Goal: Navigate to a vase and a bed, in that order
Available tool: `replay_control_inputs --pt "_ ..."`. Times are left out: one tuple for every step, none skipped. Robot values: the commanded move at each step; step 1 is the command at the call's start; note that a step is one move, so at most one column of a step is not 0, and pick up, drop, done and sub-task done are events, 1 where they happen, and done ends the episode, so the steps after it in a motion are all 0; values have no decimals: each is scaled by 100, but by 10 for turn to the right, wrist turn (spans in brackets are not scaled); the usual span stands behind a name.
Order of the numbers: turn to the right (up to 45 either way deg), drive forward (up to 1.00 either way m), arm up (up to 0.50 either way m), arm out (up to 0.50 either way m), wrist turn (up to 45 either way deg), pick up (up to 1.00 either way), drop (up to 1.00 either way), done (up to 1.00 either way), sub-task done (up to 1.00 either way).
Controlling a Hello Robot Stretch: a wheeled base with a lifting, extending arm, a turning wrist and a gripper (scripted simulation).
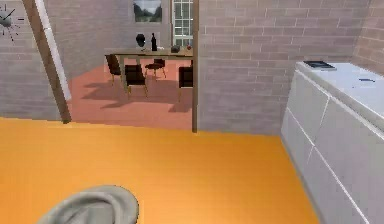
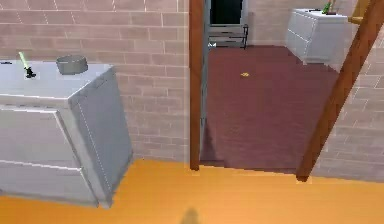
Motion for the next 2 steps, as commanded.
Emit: replay_control_inputs --pt "0 100 0 0 0 0 0 0 0" --pt "0 20 0 0 0 0 0 0 0"
